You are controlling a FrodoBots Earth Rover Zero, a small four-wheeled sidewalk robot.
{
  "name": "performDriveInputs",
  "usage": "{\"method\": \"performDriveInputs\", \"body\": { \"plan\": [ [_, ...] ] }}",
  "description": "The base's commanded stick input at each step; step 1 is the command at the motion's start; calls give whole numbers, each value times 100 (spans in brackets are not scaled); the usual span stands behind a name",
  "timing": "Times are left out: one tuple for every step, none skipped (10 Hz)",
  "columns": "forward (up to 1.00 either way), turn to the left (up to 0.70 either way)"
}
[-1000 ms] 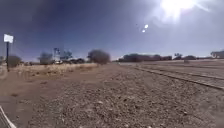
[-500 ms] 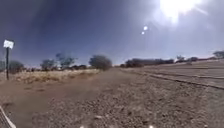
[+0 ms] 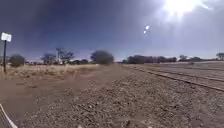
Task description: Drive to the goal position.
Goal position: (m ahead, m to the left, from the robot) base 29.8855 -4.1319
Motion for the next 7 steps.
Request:
{"method": "performDriveInputs", "body": {
  "plan": [
    [70,0],
    [70,0],
    [70,0],
    [70,0],
    [70,0],
    [70,0],
    [70,0]
  ]
}}
